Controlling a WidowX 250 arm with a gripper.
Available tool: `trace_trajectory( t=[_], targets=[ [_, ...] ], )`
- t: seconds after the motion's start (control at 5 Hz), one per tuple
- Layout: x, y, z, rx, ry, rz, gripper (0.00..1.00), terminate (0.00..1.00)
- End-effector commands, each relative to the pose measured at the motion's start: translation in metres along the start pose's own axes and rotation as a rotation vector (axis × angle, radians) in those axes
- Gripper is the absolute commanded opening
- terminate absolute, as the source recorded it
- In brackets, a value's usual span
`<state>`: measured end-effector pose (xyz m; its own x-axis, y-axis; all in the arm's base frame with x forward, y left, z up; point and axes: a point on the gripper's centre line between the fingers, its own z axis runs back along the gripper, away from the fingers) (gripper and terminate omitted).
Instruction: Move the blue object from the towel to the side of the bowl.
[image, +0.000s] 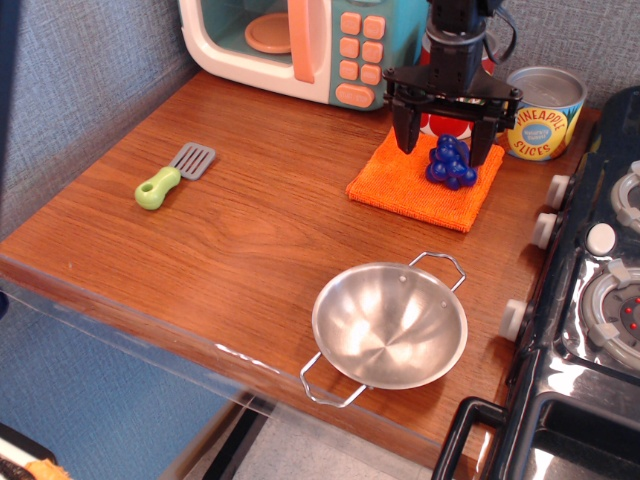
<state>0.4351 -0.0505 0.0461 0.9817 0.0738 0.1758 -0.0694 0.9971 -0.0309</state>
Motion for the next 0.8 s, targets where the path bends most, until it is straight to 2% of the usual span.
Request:
trace_trajectory(
  t=[0.0,0.4,0.6],
  targets=[
    [0.02,-0.015,0.003,-0.012,-0.034,-0.003,1.0,0.0],
    [0.013,-0.021,-0.006,-0.012,-0.002,0.004,1.0,0.0],
    [0.009,-0.021,-0.004,-0.01,-0.001,0.013,0.0,0.0]
  ],
)
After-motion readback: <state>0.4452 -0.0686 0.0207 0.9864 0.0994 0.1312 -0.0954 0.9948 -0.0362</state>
